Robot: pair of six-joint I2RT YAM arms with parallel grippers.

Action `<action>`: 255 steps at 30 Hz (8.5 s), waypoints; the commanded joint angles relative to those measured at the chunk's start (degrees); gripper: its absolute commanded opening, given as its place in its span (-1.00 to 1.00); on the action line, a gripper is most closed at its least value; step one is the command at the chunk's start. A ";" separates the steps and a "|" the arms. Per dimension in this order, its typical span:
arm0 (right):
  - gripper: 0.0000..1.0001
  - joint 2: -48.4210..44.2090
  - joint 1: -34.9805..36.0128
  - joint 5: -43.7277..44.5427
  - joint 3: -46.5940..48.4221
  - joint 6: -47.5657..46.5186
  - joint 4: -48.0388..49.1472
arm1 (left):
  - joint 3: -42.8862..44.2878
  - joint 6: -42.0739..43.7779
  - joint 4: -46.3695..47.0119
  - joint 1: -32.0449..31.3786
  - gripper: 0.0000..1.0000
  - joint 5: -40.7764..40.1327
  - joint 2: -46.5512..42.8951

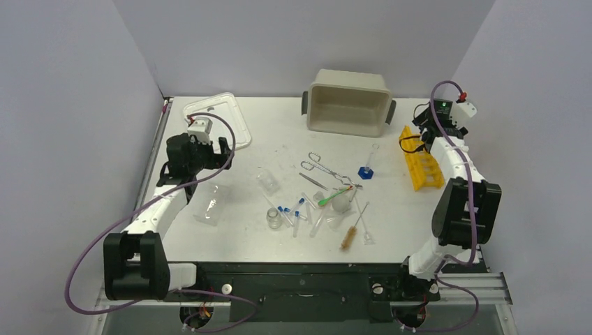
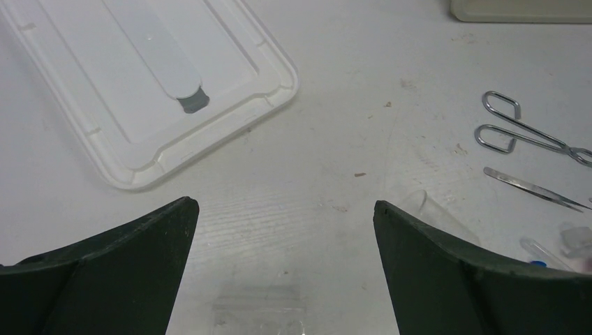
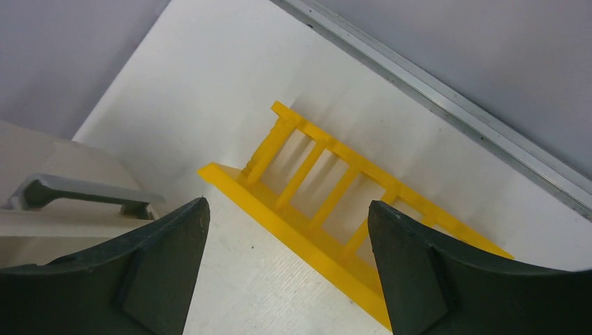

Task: Organize the chemistry lab equipment
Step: Adjust the test tube rack at the center of the board, then pick up the test tube at the center of the board.

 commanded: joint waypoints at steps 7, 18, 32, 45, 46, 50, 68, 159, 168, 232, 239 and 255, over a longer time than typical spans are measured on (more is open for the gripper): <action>0.49 13.74 -0.96 -10.31 9.13 -5.67 -6.01 | 10.69 -1.82 -17.86 0.38 0.93 8.63 -3.67; -0.02 10.87 0.93 -2.31 3.43 -3.49 -6.69 | 11.74 0.75 -18.26 0.07 0.93 7.18 -2.39; -0.10 9.62 -4.84 -1.75 11.06 6.00 -15.36 | 11.91 4.64 -20.01 -0.61 0.93 7.78 -1.70; -0.22 18.09 -7.17 -7.66 18.37 11.26 -17.03 | 12.82 8.23 -21.05 -3.86 0.93 5.21 -0.43; -0.25 18.29 -7.18 -7.89 18.47 11.41 -16.97 | 12.77 8.56 -21.03 -3.98 0.93 5.09 -0.40; -0.30 19.17 -7.18 -8.54 18.63 12.17 -17.02 | 12.54 9.40 -20.97 -4.60 0.93 3.95 -0.16; -0.52 22.98 -8.45 -8.38 18.22 14.28 -17.02 | 12.76 10.65 -22.14 -4.97 0.93 2.37 -0.79; 0.59 -1.86 19.05 28.01 20.42 -4.11 -24.93 | 22.54 16.74 -31.96 -5.44 0.93 -3.75 -1.87; 0.40 -13.78 35.57 9.95 9.58 -9.52 -24.17 | 27.69 14.01 -38.82 -5.04 0.93 -4.58 0.99; -0.99 -0.90 59.56 -0.12 -17.01 22.20 -14.65 | 21.13 20.03 -43.79 -9.87 0.93 -3.58 -7.52; -1.00 -8.05 61.35 2.49 -14.59 22.49 -18.79 | 24.17 18.44 -47.49 -12.15 0.93 0.89 -7.37; -1.00 -21.45 68.81 13.80 -9.18 7.21 0.08 | 30.04 3.38 -46.96 -17.78 0.93 31.06 -7.33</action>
